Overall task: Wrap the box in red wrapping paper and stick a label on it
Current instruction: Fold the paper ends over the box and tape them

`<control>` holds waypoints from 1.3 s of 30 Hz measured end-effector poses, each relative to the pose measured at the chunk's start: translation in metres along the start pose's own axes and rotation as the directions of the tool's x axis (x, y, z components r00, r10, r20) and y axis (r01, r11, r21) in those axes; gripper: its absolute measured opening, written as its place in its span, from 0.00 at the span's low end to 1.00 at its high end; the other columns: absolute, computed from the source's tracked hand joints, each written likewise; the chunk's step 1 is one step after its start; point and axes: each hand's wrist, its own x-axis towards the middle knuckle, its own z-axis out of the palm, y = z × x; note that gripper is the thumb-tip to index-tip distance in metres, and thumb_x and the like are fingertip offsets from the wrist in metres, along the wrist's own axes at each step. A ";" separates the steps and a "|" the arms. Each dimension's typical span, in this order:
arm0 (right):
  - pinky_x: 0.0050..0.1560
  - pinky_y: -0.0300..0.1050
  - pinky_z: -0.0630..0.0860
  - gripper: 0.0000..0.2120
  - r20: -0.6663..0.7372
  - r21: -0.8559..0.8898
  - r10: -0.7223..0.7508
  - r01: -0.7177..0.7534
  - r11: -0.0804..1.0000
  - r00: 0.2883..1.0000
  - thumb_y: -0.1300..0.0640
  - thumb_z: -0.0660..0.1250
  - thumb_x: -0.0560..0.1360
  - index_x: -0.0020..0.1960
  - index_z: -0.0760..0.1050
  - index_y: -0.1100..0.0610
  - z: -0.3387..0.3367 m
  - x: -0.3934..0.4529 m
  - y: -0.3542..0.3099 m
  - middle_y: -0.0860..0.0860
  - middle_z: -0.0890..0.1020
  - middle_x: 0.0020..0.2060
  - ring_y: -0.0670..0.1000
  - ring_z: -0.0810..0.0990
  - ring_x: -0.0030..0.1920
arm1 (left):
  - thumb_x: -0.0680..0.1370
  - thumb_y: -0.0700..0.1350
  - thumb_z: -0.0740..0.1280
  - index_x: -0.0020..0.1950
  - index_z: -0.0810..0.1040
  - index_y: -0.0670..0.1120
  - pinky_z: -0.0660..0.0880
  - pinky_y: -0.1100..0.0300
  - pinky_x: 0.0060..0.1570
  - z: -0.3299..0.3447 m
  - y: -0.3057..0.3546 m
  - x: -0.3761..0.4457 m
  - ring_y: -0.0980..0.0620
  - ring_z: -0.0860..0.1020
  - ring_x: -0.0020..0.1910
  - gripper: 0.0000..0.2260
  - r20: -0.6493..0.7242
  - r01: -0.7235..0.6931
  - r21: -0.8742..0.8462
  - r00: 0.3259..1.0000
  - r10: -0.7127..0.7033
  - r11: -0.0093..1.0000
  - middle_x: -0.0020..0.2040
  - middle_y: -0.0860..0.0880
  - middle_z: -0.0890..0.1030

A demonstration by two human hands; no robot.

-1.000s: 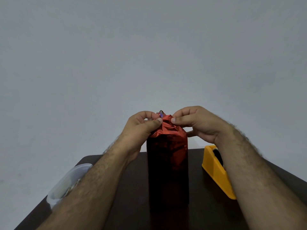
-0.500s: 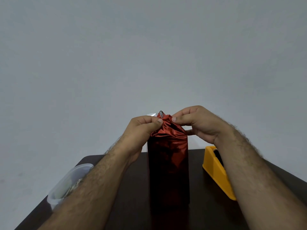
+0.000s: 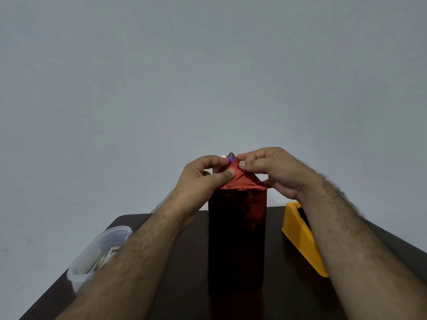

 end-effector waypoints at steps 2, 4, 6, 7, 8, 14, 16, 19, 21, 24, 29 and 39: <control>0.56 0.57 0.79 0.07 0.011 -0.016 0.011 -0.011 1.000 1.000 0.62 0.75 0.76 0.39 0.84 0.55 -0.001 0.000 0.000 0.47 0.88 0.58 0.54 0.84 0.62 | 0.73 0.47 0.82 0.62 0.84 0.52 0.81 0.59 0.48 0.001 -0.003 0.001 0.54 0.84 0.47 0.18 -0.042 0.024 -0.010 0.999 -0.024 1.000 0.57 0.46 0.85; 0.55 0.56 0.78 0.10 0.025 -0.024 0.020 -0.020 1.000 0.999 0.63 0.75 0.76 0.37 0.84 0.54 -0.002 0.000 0.000 0.49 0.88 0.57 0.54 0.84 0.61 | 0.71 0.53 0.81 0.68 0.79 0.55 0.80 0.60 0.50 -0.002 -0.003 0.002 0.56 0.85 0.54 0.27 -0.020 0.093 -0.010 0.995 -0.093 0.996 0.62 0.51 0.83; 0.53 0.54 0.77 0.12 0.028 -0.057 0.034 -0.032 0.998 0.999 0.62 0.75 0.76 0.35 0.83 0.54 -0.002 0.001 0.001 0.53 0.87 0.58 0.53 0.85 0.58 | 0.75 0.53 0.79 0.71 0.75 0.55 0.78 0.59 0.46 -0.004 0.000 0.001 0.56 0.86 0.50 0.27 0.034 0.192 0.019 0.981 -0.193 0.981 0.61 0.50 0.85; 0.52 0.53 0.77 0.11 0.016 -0.079 0.049 -0.048 0.996 0.999 0.62 0.76 0.76 0.35 0.83 0.55 -0.001 0.002 0.001 0.55 0.87 0.58 0.52 0.85 0.55 | 0.78 0.52 0.77 0.72 0.74 0.55 0.78 0.58 0.44 -0.004 0.000 0.001 0.55 0.86 0.46 0.24 0.048 0.232 0.027 0.971 -0.233 0.972 0.59 0.49 0.86; 0.51 0.52 0.77 0.09 -0.004 -0.103 0.066 -0.066 0.992 0.998 0.62 0.76 0.75 0.37 0.84 0.56 -0.001 0.003 0.003 0.56 0.87 0.58 0.53 0.84 0.54 | 0.79 0.50 0.76 0.72 0.73 0.55 0.78 0.56 0.43 -0.003 0.000 0.001 0.54 0.85 0.44 0.23 0.048 0.260 0.026 0.964 -0.261 0.965 0.57 0.49 0.87; 0.38 0.43 0.79 0.06 -0.116 -0.175 0.090 -0.110 0.978 0.989 0.64 0.79 0.70 0.44 0.85 0.64 0.003 0.005 0.005 0.58 0.88 0.43 0.52 0.85 0.41 | 0.81 0.43 0.72 0.73 0.70 0.56 0.78 0.55 0.42 0.003 -0.002 0.002 0.53 0.84 0.39 0.22 0.022 0.264 -0.010 0.964 -0.263 0.965 0.55 0.48 0.87; 0.38 0.44 0.80 0.07 -0.105 -0.199 0.066 -0.086 0.976 0.992 0.65 0.80 0.68 0.43 0.85 0.65 0.003 0.004 0.006 0.58 0.87 0.39 0.51 0.85 0.38 | 0.80 0.42 0.71 0.73 0.70 0.57 0.77 0.55 0.43 0.003 -0.002 0.002 0.53 0.84 0.38 0.23 0.029 0.249 -0.008 0.968 -0.248 0.969 0.53 0.48 0.88; 0.36 0.41 0.78 0.09 -0.082 -0.227 0.028 -0.046 0.973 0.996 0.66 0.82 0.67 0.44 0.84 0.65 0.002 0.002 0.007 0.54 0.86 0.36 0.48 0.83 0.36 | 0.80 0.40 0.71 0.71 0.71 0.57 0.77 0.55 0.42 0.004 0.000 0.001 0.52 0.83 0.36 0.23 0.030 0.242 -0.012 0.970 -0.242 0.970 0.48 0.49 0.89; 0.34 0.40 0.77 0.11 -0.066 -0.208 0.013 -0.027 0.978 0.998 0.67 0.82 0.67 0.45 0.82 0.60 0.000 0.002 0.007 0.51 0.84 0.37 0.48 0.81 0.36 | 0.80 0.40 0.70 0.70 0.71 0.57 0.76 0.56 0.41 0.005 0.002 -0.001 0.52 0.82 0.35 0.22 0.029 0.243 0.001 0.970 -0.243 0.970 0.47 0.48 0.89; 0.41 0.47 0.77 0.18 -0.090 -0.163 0.000 -0.015 0.987 0.996 0.69 0.81 0.67 0.46 0.76 0.54 -0.001 0.008 0.013 0.55 0.81 0.45 0.53 0.81 0.41 | 0.80 0.38 0.69 0.68 0.72 0.56 0.76 0.55 0.40 0.005 0.002 -0.002 0.51 0.83 0.39 0.20 0.023 0.219 -0.002 0.975 -0.219 0.976 0.53 0.44 0.87; 0.45 0.50 0.79 0.22 -0.119 -0.107 0.016 -0.029 0.994 0.993 0.71 0.81 0.67 0.52 0.75 0.55 0.000 0.011 0.018 0.54 0.80 0.55 0.54 0.82 0.48 | 0.80 0.35 0.70 0.65 0.71 0.54 0.81 0.55 0.41 0.006 -0.001 -0.003 0.52 0.86 0.50 0.20 0.001 0.069 -0.004 0.998 -0.069 0.998 0.60 0.50 0.82; 0.44 0.48 0.80 0.21 -0.112 0.018 0.057 -0.055 0.998 0.992 0.73 0.80 0.67 0.52 0.77 0.56 -0.005 0.021 0.032 0.57 0.80 0.51 0.54 0.82 0.47 | 0.80 0.54 0.62 0.54 0.88 0.61 0.59 0.49 0.62 -0.005 -0.014 -0.001 0.62 0.71 0.61 0.14 0.274 -0.511 0.730 0.827 0.492 0.453 0.52 0.64 0.80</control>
